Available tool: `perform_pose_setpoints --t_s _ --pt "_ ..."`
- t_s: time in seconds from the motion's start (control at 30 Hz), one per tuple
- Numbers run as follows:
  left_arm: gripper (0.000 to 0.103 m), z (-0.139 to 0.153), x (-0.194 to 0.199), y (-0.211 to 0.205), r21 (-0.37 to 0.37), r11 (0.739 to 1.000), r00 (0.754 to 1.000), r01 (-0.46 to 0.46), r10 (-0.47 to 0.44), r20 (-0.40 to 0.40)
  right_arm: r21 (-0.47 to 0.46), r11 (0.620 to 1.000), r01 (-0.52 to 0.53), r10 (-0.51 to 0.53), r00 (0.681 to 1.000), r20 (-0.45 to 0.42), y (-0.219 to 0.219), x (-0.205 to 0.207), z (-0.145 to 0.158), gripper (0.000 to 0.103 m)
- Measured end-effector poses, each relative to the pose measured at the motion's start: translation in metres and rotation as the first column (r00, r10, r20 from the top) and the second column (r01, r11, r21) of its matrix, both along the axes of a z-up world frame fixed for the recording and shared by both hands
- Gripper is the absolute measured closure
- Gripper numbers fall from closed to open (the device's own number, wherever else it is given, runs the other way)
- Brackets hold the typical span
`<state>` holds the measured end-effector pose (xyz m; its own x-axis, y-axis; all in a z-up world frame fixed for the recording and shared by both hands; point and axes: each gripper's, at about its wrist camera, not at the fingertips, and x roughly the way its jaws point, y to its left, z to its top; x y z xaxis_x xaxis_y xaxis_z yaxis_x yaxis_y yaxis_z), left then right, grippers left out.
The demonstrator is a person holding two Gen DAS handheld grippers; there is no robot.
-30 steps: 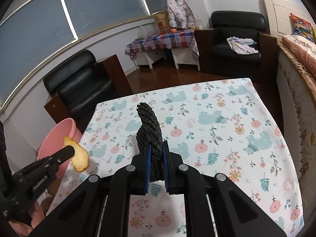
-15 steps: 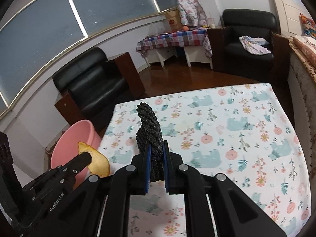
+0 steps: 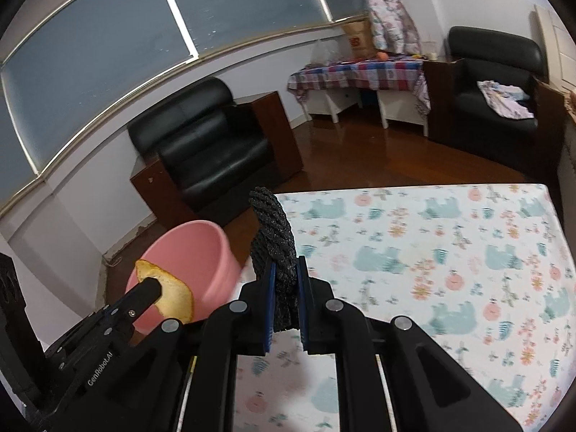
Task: Collect trash
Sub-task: 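Carry the orange peel and black mesh pad over the pink bucket, then open both tools to drop the peel and mesh pad into the bucket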
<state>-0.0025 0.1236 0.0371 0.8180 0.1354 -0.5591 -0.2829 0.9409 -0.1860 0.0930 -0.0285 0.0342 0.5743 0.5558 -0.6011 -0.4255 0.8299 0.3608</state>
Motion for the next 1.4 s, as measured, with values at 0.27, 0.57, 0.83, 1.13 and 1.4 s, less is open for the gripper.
perform_pose_setpoints --t_s 0.27,0.57,0.83,1.13,1.4 --pt "0.099 -0.001 -0.022 0.053 -0.018 0.991 0.991 -0.132 0.132 0.002 -0.014 0.995 -0.100 0.100 0.995 0.013 0.054 -0.004 0.005 0.092" --pt "0.099 -0.008 -0.033 0.086 -0.034 0.978 0.979 -0.205 0.205 -0.023 -0.033 0.981 -0.190 0.190 0.981 0.023 0.107 -0.008 0.010 0.093" --pt "0.099 -0.017 -0.026 0.101 -0.042 0.973 0.974 -0.225 0.223 -0.044 -0.071 0.974 -0.215 0.217 0.976 0.018 0.137 -0.004 0.001 0.092" --pt "0.098 -0.029 -0.016 0.113 -0.047 0.970 0.970 -0.237 0.233 -0.069 -0.095 0.971 -0.221 0.221 0.975 -0.005 0.156 0.009 -0.014 0.092" --pt "0.098 -0.038 -0.009 0.119 -0.055 0.970 0.969 -0.238 0.233 -0.083 -0.106 0.968 -0.227 0.225 0.974 -0.026 0.170 0.019 -0.029 0.092"
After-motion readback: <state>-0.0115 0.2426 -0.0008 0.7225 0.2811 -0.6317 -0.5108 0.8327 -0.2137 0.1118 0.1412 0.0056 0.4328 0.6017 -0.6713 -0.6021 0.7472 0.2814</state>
